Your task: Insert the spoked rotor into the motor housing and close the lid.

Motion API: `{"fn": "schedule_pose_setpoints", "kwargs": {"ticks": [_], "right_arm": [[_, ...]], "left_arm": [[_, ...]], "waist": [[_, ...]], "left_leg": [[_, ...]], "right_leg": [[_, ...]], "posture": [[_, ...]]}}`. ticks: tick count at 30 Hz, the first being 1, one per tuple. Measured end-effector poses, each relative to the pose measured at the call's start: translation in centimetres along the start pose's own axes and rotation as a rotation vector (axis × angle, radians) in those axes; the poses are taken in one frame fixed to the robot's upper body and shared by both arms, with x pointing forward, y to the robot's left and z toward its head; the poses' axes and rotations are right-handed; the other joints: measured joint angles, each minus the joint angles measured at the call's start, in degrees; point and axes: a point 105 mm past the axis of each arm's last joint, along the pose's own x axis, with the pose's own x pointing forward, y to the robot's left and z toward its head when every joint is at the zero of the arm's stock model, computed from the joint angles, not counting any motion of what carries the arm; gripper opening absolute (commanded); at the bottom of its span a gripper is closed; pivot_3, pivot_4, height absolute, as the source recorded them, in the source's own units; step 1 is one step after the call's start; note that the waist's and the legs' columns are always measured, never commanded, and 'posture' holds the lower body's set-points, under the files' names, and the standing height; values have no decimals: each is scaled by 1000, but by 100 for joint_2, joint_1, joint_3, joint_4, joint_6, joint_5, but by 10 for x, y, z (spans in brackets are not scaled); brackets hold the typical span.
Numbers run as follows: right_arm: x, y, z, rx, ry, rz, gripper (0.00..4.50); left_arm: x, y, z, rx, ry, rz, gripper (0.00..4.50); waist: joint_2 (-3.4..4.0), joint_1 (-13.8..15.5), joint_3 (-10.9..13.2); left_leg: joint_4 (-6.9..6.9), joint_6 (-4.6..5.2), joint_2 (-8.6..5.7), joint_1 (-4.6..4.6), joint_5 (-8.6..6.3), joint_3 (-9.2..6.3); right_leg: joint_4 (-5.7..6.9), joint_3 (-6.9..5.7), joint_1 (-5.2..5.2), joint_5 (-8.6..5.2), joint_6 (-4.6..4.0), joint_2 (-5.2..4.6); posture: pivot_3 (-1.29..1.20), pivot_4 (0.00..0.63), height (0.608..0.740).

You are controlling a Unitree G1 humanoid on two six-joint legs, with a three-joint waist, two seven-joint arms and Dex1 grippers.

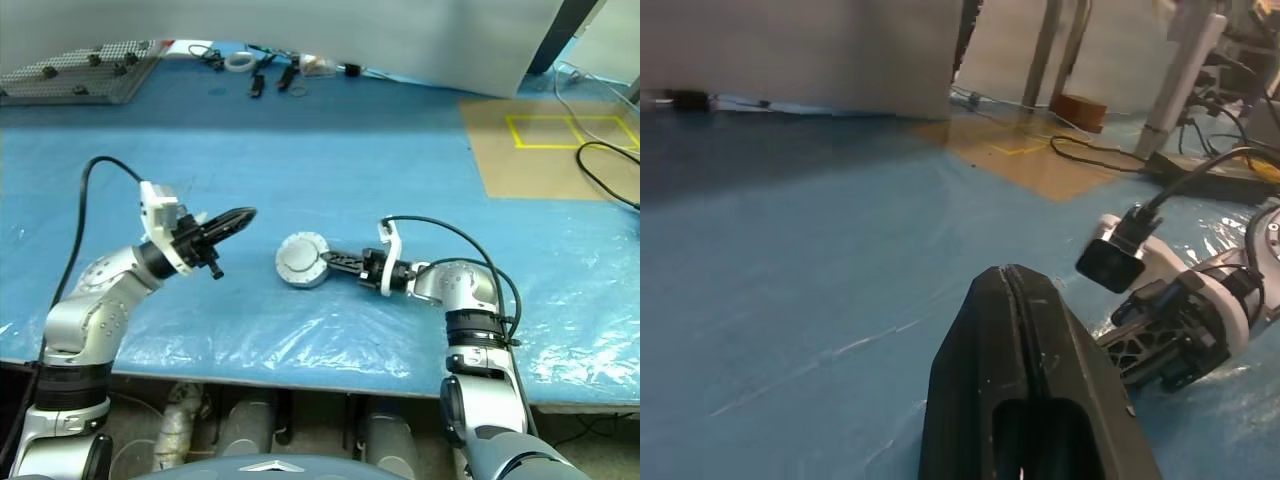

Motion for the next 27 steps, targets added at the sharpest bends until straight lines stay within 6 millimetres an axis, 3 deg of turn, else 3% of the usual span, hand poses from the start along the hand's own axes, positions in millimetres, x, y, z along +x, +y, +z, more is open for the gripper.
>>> {"fn": "schedule_pose_setpoints", "kwargs": {"ticks": [5, 9, 12, 15, 19, 23, 27], "right_arm": [[2, 0, 0, 6, -5, 0, 1142], [3, 2, 2, 32, -26, 7, 1142], [4, 14, 16, 36, -66, 45, 1142], [3, 27, 30, 26, -108, 88, 1142], [4, 42, 37, 22, -132, 137, 1142], [6, 43, 36, 39, -126, 133, 1142], [9, 47, 40, 27, -129, 133, 1142]], "left_arm": [[-15, 13, -3, -32, 33, 74, 0], [-20, 19, -20, -94, 48, 117, 0], [-23, 24, -39, -185, 51, 169, 0], [-23, 29, -49, -263, 40, 214, 591], [-25, 30, -51, -374, -30, 216, 1983], [-23, 32, -42, -501, -151, 208, 3333], [-18, 17, -47, -569, -129, 144, 4480]], "waist": [[0, 31, 0], [0, 35, 0], [0, 34, 0], [-1, 35, 0], [-1, 35, 0], [-1, 43, 0], [-1, 44, 0]], "left_leg": [[3, 0, -5, 0, 0, 0], [2, 0, -2, 0, 0, 0], [6, -1, -2, -1, 0, 0], [7, -1, -1, 0, 0, 0], [4, -1, -2, -1, 1, -1], [5, -2, -1, -3, 1, -1], [6, -2, -3, -4, 1, -1]], "right_leg": [[-9, 0, 10, 3, 6, -3], [-5, -1, 8, 11, 19, -2], [-6, -1, 9, 12, 21, -3], [-4, -1, 9, 13, 21, -2], [-5, -2, 9, 14, 23, -2], [-4, -5, 9, 14, 23, -2], [-6, -4, 9, 14, 24, -4]], "posture": [[0, 150, 740], [0, 150, 740], [0, 150, 740], [0, 150, 740], [0, 150, 740], [0, 150, 740], [0, 150, 740]]}}
